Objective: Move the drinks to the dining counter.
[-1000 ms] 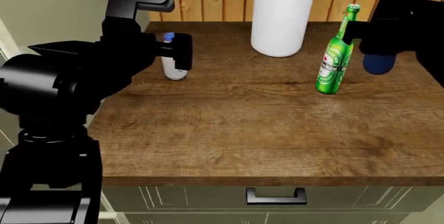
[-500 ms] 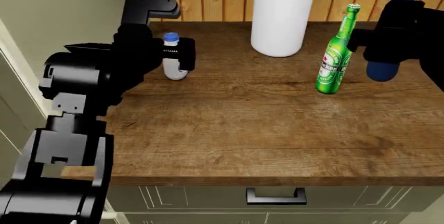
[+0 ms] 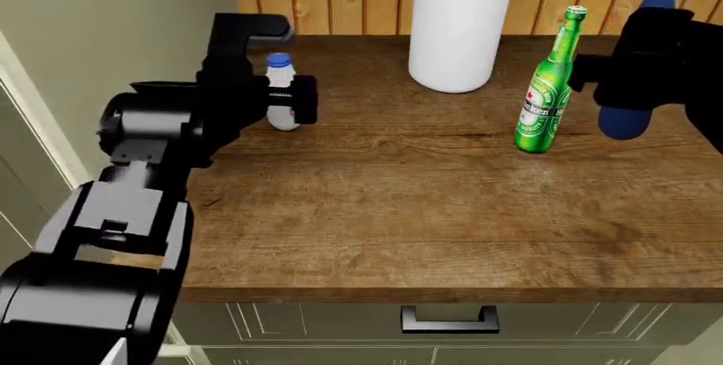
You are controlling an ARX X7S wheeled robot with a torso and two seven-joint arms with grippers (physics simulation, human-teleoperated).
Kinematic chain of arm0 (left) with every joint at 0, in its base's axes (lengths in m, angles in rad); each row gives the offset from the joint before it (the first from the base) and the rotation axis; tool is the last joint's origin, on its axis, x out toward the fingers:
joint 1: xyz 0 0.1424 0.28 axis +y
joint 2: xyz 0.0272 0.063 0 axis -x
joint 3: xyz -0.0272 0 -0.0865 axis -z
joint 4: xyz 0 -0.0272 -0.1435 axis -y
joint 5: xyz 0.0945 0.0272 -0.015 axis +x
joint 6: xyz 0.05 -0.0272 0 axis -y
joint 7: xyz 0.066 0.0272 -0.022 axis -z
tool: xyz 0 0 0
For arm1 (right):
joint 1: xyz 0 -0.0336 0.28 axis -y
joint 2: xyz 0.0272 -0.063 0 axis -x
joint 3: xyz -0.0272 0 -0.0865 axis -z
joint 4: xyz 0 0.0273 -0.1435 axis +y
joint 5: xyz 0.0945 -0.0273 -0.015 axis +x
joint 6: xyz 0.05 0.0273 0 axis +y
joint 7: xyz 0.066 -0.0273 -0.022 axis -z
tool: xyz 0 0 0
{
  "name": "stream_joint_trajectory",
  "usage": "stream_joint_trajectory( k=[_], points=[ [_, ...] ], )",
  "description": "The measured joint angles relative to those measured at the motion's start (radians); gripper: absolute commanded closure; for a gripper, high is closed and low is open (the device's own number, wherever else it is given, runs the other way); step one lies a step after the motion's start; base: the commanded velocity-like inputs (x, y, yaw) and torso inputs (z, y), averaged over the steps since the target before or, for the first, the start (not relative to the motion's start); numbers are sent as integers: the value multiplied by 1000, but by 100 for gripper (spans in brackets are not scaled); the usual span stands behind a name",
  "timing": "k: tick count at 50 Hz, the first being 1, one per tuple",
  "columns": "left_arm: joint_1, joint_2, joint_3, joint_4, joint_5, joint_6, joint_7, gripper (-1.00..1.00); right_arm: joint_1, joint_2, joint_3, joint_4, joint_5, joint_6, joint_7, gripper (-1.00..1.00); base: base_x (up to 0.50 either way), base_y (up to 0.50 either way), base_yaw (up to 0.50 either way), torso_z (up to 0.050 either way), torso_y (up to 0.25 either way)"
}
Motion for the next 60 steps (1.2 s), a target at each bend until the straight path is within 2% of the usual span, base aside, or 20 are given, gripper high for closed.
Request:
stream_joint_trajectory(
  k=[8,9,18,24,31,39,45,51,60],
  points=[
    [-44,14,-2,-166,14,111,35,-100,10,1,-12,-2,11,-1,11,100,0,0,0,0,0],
    [-47,16,-4,-180,16,121,39,100,12,1,-14,-2,13,-1,13,100,0,0,0,0,10],
    [-70,19,-30,-250,35,176,78,100,14,6,-23,-8,19,-8,19,100,0,0,0,0,0],
    [-34,-5,-45,-168,35,137,72,100,9,10,-25,-12,15,-13,16,100,0,0,0,0,0],
    [62,-46,-82,138,5,-5,13,100,2,6,-23,-28,-16,-5,-28,100,0,0,0,0,1],
    [160,-87,-150,618,-78,-264,-73,100,13,-14,-24,-62,-100,27,-89,100,0,0,0,0,0],
    [199,-99,-221,904,-148,-445,-127,100,9,-29,-26,-71,-140,34,-120,100,-68,0,0,0,2],
    [222,-111,-263,1079,-197,-557,-159,100,13,-43,-33,-73,-156,39,-134,100,-484,0,0,0,0],
    [243,-127,-274,1195,-233,-626,-179,100,19,-57,-42,-71,-171,43,-146,100,-500,0,0,0,0]
  ],
)
